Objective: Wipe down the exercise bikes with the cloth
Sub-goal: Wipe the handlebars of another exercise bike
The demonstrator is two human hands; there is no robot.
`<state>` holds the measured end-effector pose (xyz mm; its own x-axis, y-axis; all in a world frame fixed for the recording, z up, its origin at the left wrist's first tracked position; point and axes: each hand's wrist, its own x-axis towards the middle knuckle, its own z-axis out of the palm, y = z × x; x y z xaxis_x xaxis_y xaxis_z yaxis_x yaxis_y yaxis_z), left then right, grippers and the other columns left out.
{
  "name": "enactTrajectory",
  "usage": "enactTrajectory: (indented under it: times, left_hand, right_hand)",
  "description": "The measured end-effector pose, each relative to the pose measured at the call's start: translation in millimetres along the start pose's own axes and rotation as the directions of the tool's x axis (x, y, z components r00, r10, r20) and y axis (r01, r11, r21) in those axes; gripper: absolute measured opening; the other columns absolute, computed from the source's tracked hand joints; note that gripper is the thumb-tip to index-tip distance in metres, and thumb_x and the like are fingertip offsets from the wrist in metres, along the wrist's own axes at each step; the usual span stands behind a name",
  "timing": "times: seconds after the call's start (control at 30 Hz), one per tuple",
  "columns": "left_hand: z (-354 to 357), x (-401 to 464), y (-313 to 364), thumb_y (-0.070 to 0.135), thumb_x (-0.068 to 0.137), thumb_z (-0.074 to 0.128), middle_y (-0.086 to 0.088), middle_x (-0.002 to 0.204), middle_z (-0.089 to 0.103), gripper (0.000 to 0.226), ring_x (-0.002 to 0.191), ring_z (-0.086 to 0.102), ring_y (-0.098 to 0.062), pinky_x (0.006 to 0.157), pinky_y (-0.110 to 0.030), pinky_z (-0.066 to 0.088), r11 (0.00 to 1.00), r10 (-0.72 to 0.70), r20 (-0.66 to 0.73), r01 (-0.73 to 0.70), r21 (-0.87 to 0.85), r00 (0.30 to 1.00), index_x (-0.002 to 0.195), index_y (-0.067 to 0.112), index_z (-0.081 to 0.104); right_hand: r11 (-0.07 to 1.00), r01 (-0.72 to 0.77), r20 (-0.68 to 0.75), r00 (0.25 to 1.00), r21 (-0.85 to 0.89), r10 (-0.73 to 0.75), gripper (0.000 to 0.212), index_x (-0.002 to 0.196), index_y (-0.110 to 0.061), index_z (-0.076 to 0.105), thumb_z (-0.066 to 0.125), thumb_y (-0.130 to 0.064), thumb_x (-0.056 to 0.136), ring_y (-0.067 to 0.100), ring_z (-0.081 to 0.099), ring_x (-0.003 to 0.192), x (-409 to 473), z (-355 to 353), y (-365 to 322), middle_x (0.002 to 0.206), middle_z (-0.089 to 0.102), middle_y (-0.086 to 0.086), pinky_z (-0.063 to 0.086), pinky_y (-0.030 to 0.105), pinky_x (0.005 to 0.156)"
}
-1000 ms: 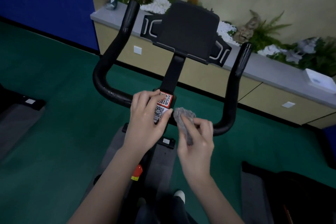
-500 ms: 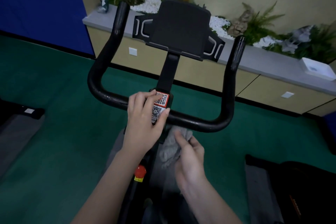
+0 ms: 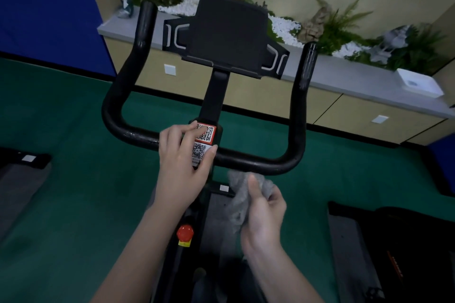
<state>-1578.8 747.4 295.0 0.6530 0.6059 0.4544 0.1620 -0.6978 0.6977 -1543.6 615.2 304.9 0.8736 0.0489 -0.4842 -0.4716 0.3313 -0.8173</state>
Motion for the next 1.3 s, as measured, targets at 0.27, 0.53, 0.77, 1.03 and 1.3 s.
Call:
enactTrajectory:
  times: [0.27,0.53,0.77,1.03,1.3]
  left_hand:
    - [-3,-1,2,0.04,0.089,0.052,-0.003,0.118,0.048,0.043,0.116,0.035,-0.015,0.102,-0.039,0.035,1.0,0.016,0.033,-0.016,0.01,0.999,0.122,0.012,0.057]
    - [4,6,31,0.024,0.087,0.057,-0.003,0.106,0.06,0.023,0.107,0.051,-0.025,0.098,-0.039,0.031,0.937,0.225,0.067,-0.235,0.26,0.972,0.103,0.01,0.065]
    - [20,3,32,0.043,0.086,0.062,0.005,0.091,0.066,0.03,0.091,0.06,-0.019,0.102,-0.037,0.034,0.89,0.312,0.197,-0.358,0.281,0.93,0.093,0.015,0.071]
    - [20,2,32,0.045,0.084,0.063,0.008,0.09,0.065,0.03,0.091,0.06,-0.016,0.105,-0.035,0.031,0.892,0.317,0.178,-0.356,0.277,0.932,0.092,0.018,0.072]
    - [22,1,31,0.045,0.083,0.064,0.008,0.089,0.065,0.029,0.091,0.059,-0.015,0.104,-0.034,0.031,0.899,0.314,0.165,-0.348,0.266,0.935,0.09,0.018,0.072]
  right_hand:
    - [0.991,0.112,-0.047,0.992,-0.072,-0.115,0.021,0.075,-0.007,0.048,0.064,-0.002,0.088,0.022,0.057,0.066,5,-11,-3,0.067,0.056,0.011,0.049,0.031,0.065]
    - [0.891,0.375,-0.005,0.921,-0.255,-0.389,0.031,0.067,-0.01,0.043,0.068,-0.003,0.084,0.018,0.042,0.062,7,-15,-7,0.063,0.044,0.005,0.039,0.033,0.063]
    - [0.783,0.513,-0.037,0.828,-0.352,-0.559,0.033,0.062,-0.02,0.044,0.069,-0.01,0.081,0.012,0.039,0.061,27,-30,-26,0.061,0.043,-0.005,0.038,0.035,0.061]
    - [0.578,0.585,0.041,0.722,-0.568,-0.691,0.014,0.068,-0.017,0.057,0.067,-0.024,0.075,0.013,0.044,0.06,42,-39,-43,0.068,0.052,0.002,0.042,0.033,0.058]
    - [0.146,0.755,0.453,0.522,-0.639,-0.723,0.009,0.082,-0.007,0.069,0.075,-0.003,0.077,0.011,0.053,0.072,44,-35,-78,0.077,0.058,-0.004,0.035,0.006,0.065]
